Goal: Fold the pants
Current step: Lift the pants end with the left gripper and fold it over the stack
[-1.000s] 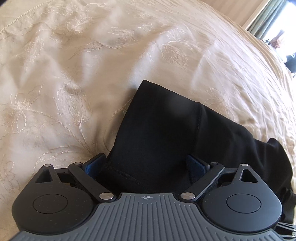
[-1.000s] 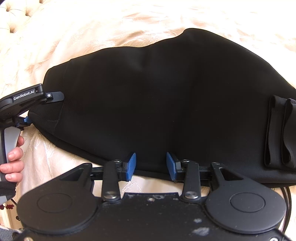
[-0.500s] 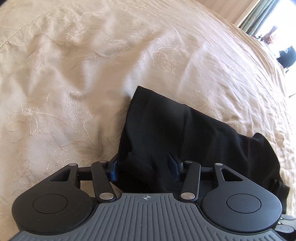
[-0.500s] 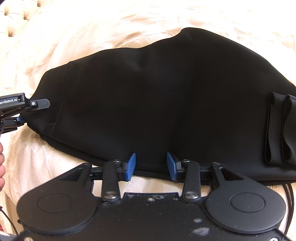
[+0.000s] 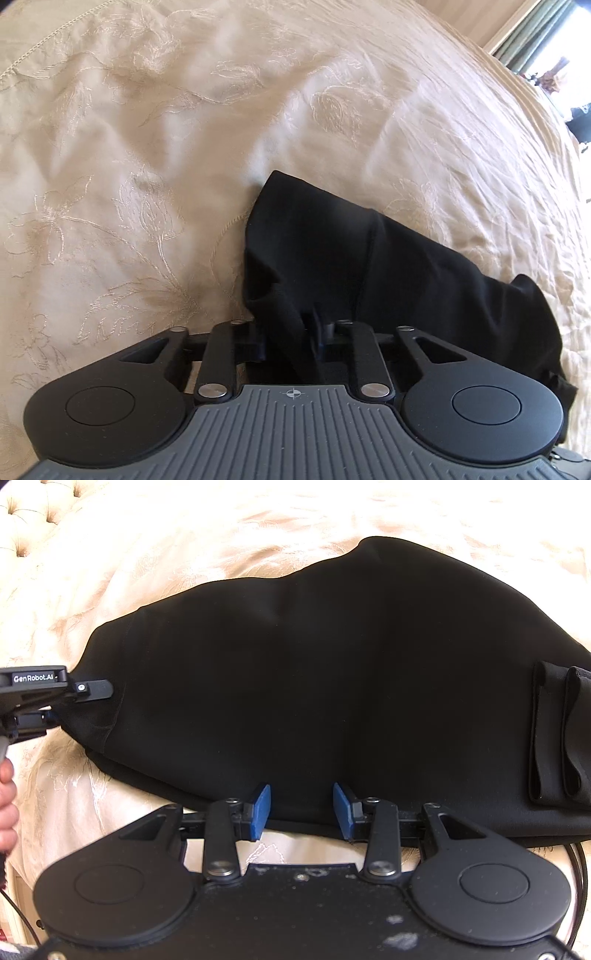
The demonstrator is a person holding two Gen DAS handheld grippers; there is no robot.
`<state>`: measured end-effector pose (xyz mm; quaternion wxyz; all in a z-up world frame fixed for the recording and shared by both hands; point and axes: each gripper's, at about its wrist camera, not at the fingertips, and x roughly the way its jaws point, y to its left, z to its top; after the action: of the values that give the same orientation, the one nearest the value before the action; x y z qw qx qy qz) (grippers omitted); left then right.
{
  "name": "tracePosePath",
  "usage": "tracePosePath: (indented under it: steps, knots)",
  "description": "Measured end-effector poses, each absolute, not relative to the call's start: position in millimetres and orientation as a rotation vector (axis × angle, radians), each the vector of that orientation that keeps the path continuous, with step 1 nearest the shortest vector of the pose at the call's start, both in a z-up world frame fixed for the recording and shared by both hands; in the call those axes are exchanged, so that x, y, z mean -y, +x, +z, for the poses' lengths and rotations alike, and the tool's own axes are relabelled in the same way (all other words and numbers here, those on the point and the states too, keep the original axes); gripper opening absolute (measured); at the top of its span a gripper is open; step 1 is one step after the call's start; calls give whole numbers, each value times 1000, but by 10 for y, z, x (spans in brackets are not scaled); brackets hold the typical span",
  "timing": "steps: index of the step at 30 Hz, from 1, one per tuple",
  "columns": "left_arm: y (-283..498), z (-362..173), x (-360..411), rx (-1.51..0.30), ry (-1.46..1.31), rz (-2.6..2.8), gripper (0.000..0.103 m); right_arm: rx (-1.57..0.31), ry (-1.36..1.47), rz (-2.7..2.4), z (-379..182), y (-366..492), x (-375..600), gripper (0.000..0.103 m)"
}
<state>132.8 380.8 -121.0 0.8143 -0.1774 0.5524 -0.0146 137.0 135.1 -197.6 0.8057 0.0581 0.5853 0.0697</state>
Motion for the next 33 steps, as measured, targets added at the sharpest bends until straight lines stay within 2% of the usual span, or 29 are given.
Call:
tracePosePath:
  steps: [3, 16, 21, 28, 33]
  knots:
    - [1253, -1051, -3856, -1137, -422, -57, 13, -1257, 130, 149, -1941, 1363, -1339, 41]
    - [977, -254, -3259, -970, -336, -186, 11, -1316, 64, 233, -2109, 1402, -1345, 40]
    - [825, 91, -2745, -892, -266, -211, 11, -1301, 111, 323, -2052, 1399, -1139, 40]
    - [635, 578, -1812, -778, -137, -256, 11, -1178, 374, 377, -1544, 1261, -332, 40]
    - [555, 562, -936, -753, -49, -359, 11, -1142, 440, 298, -1503, 1133, 539, 41]
